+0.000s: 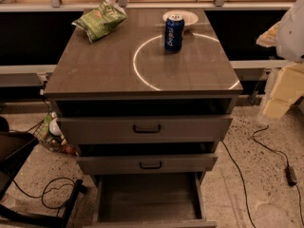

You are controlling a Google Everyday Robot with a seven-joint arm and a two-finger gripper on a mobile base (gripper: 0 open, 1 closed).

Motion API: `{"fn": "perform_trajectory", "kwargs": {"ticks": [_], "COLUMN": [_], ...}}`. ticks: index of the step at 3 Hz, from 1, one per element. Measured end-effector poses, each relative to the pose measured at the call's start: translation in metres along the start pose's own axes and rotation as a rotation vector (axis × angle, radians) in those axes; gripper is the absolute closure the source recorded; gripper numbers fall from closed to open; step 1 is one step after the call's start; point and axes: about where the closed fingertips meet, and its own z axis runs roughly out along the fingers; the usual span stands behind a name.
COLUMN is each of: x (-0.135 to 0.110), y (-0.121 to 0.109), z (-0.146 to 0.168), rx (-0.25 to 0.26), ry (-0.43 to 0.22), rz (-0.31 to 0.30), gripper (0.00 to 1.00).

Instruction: Close bottom drawer

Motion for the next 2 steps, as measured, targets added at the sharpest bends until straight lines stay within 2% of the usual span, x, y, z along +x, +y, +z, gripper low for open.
{"fn": "perform_trajectory", "kwargs": {"ticks": [1,2], "x": [0.0000,-0.0012], "y": [0.0000,-0.0006], "z": [0.0000,-0.0023], "rx": [0.000,0.010], "ry": [0.000,-0.003], "rz": [0.000,-0.001], "gripper": [0.00,0.17]}}
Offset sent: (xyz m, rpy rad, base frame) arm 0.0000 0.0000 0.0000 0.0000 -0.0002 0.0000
